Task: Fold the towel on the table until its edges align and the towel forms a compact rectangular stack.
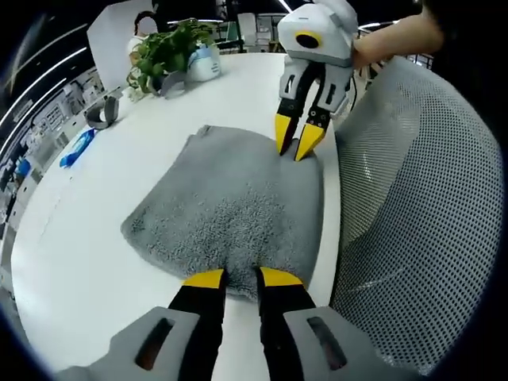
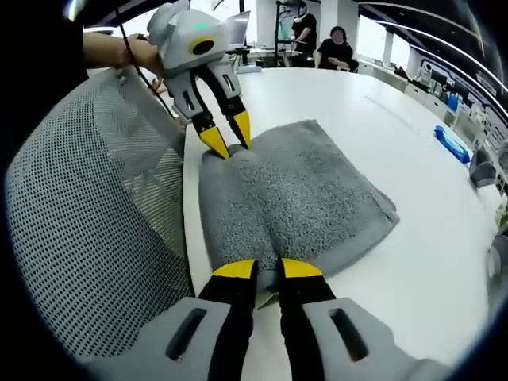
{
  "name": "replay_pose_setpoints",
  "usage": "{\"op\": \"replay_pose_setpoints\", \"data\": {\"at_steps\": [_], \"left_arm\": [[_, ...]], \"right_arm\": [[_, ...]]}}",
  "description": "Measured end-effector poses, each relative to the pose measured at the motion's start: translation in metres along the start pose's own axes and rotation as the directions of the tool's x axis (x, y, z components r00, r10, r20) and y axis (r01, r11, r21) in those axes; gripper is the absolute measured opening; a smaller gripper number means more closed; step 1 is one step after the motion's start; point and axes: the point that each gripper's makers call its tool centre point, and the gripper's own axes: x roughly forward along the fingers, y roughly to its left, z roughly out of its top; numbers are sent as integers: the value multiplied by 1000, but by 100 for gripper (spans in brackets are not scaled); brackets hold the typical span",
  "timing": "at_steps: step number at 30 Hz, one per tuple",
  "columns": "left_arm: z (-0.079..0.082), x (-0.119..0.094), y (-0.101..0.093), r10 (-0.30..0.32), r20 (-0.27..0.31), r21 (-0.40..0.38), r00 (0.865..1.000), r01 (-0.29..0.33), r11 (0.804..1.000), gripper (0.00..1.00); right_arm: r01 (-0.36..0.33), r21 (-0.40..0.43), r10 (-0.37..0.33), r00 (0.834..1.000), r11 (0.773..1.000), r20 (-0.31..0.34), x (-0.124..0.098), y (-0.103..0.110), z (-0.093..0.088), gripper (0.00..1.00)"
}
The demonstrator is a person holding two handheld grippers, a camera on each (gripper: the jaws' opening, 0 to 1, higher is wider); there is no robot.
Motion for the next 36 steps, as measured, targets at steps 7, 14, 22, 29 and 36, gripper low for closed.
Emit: {"op": "replay_pose_setpoints", "data": {"at_steps": [7, 14, 22, 29, 36], "left_arm": [[5, 7, 12, 38, -86, 145, 996, -25, 989, 12], [7, 13, 36, 33, -103, 109, 994, -22, 994, 12], [14, 22, 72, 80, -118, 102, 990, -68, 992, 12], [19, 30, 99, 79, -113, 58, 990, -73, 996, 12], [26, 38, 120, 71, -137, 25, 988, -69, 997, 12]], "right_arm": [[-2, 35, 3, 999, 999, -35, 5, -9, 4, 7], [61, 48, -58, 996, 997, -65, 12, -32, 11, 7], [101, 55, -96, 991, 993, -92, 19, -65, 20, 7], [120, 57, -113, 987, 991, -114, 23, -90, 26, 7], [144, 58, -135, 981, 988, -139, 28, -117, 32, 7]]}}
